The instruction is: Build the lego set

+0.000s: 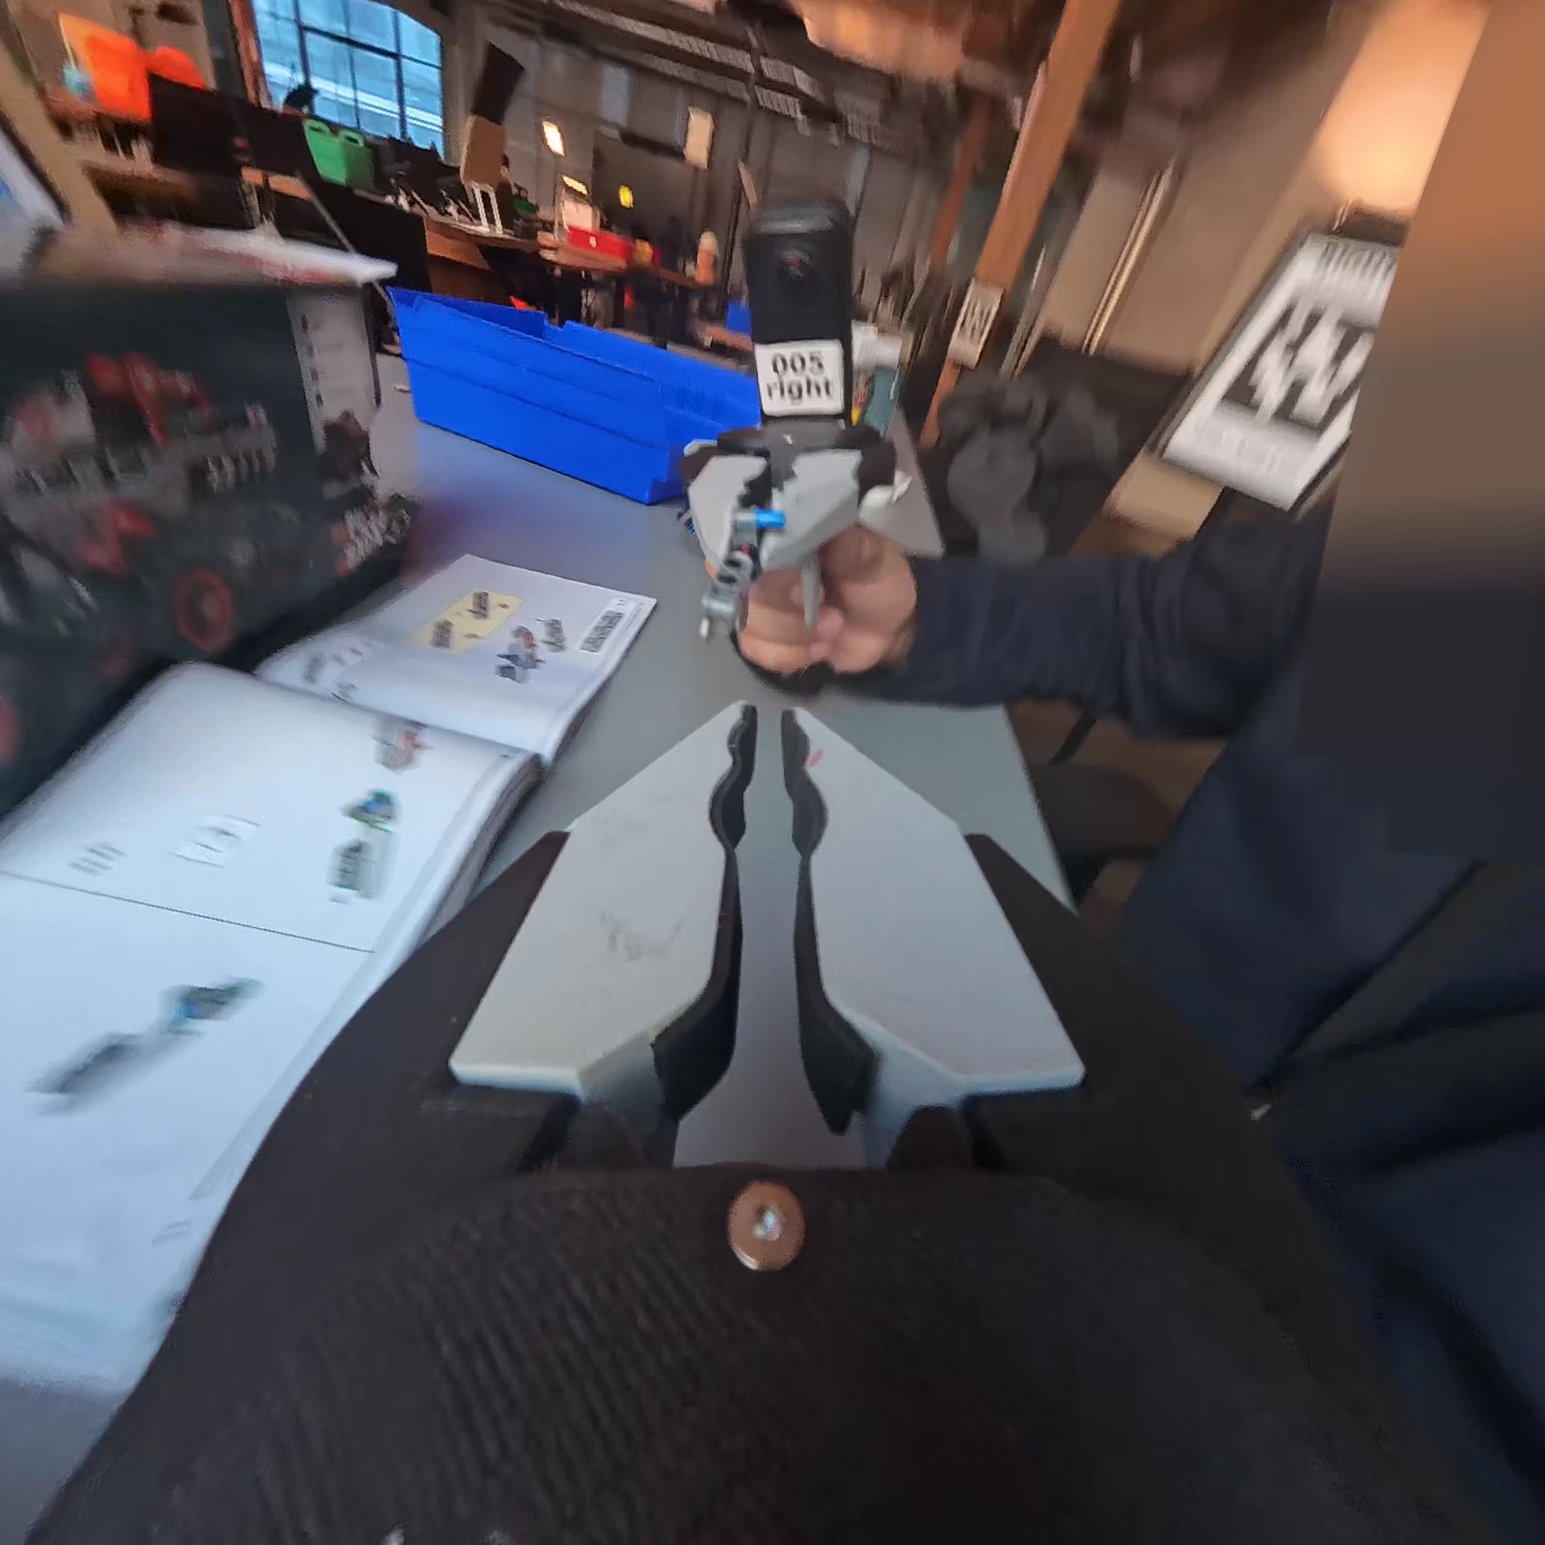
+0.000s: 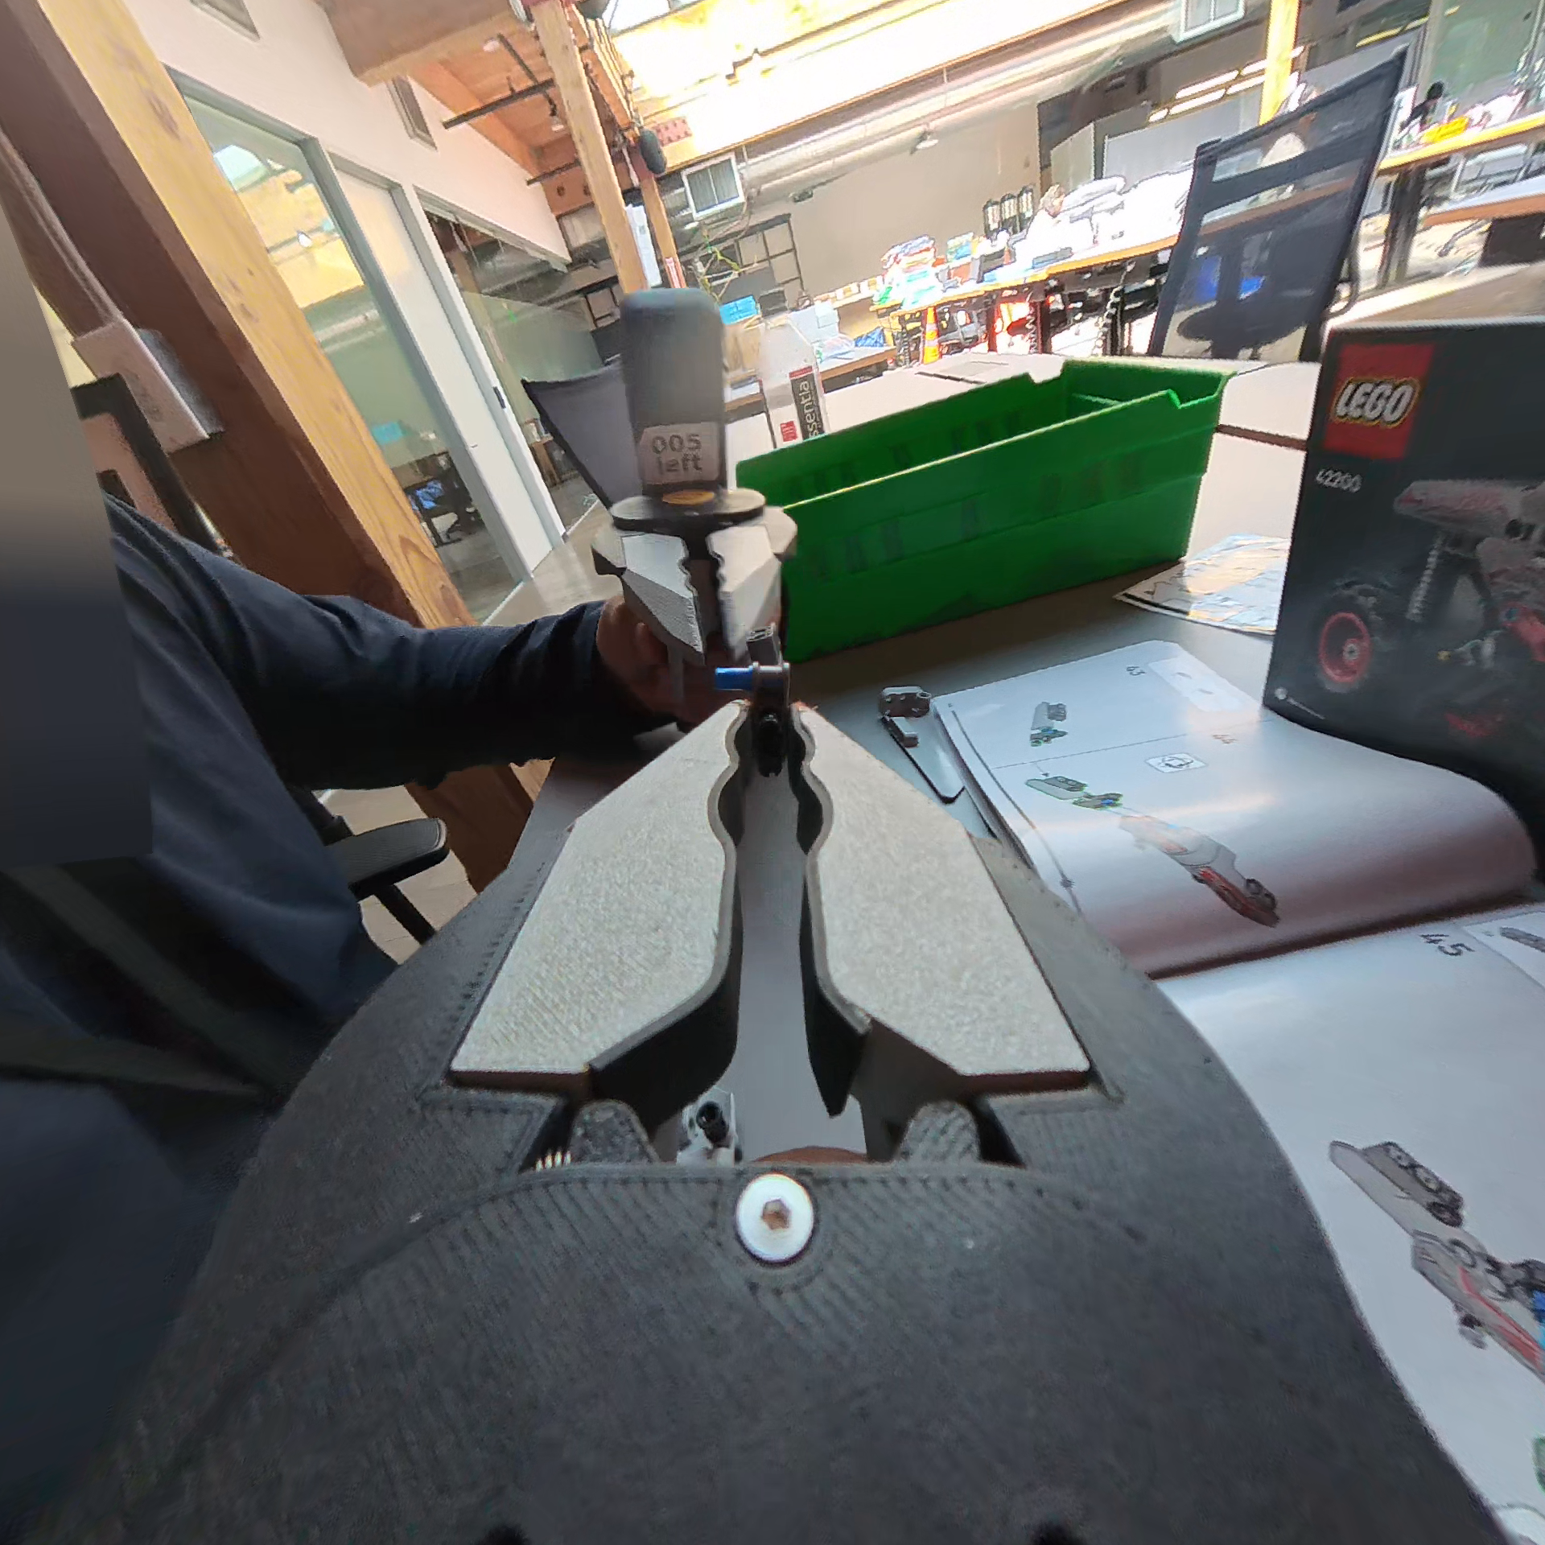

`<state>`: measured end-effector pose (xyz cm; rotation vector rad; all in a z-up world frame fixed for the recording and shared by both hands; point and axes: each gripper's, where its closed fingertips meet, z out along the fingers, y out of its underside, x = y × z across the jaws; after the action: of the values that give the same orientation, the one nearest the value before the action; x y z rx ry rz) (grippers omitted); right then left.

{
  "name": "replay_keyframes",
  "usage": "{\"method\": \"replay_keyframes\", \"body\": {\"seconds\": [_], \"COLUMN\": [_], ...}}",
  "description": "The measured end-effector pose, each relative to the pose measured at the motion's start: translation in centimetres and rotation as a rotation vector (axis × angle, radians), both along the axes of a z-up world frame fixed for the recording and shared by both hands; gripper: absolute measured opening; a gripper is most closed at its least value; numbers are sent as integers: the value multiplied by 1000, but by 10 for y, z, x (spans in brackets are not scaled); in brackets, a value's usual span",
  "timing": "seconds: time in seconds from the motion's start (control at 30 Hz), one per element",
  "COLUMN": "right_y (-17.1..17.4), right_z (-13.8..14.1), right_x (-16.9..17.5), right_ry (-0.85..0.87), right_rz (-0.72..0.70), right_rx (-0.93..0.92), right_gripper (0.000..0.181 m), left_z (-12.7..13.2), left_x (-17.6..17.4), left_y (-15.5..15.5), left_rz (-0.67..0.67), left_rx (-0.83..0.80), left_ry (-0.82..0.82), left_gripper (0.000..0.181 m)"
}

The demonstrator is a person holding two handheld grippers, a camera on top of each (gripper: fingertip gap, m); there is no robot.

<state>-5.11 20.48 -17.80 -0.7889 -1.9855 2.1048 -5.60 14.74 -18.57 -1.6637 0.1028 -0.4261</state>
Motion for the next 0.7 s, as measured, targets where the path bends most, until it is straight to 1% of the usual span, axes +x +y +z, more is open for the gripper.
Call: {"method": "replay_keyframes", "body": {"seconds": [0.07, 0.13, 0.2, 0.3, 0.37, 0.43, 0.5, 0.53, 0.57, 0.6, 0.63, 0.67, 0.7], "right_y": [6, 14, 19, 26, 29, 32, 33, 33, 33, 32, 31, 30, 29], "right_z": [4, 6, 8, 9, 9, 9, 8, 7, 7, 5, 3, 1, -2], "right_x": [-1, -4, -6, -9, -10, -11, -13, -13, -12, -12, -12, -13, -13], "right_ry": [22, 26, 15, 3, 0, -4, -15, -23, -30, -36, -41, -45, -50], "right_rz": [-23, -47, -54, -60, -67, -71, -71, -65, -57, -50, -47, -44, -41], "right_rx": [-6, -19, -46, -71, -74, -78, -86, -92, -99, -100, -94, -84, -75], "right_gripper": [4, 5, 5, 5, 5, 5, 4, 4, 4, 4, 5, 4, 5], "left_z": [9, 18, 23, 31, 41, 44, 33, 27, 20, 13, 6, 0, -6], "left_x": [-6, -17, -33, -60, -68, -65, -62, -60, -61, -66, -68, -67, -65], "left_y": [-7, -7, -2, 9, 18, 27, 30, 30, 29, 28, 28, 29, 30], "left_rz": [27, 63, 109, 196, 214, 211, 227, 236, 260, 304, 319, 297, 273], "left_rx": [22, 29, -35, -137, -119, -68, -75, -81, -75, -67, -76, -95, -120], "left_ry": [96, 105, 124, 206, 205, 135, 64, 37, 26, 16, -1, -13, -22], "left_gripper": [1, 1, 4, 8, 10, 10, 3, 4, 0, 0, 0, 0, 5]}}
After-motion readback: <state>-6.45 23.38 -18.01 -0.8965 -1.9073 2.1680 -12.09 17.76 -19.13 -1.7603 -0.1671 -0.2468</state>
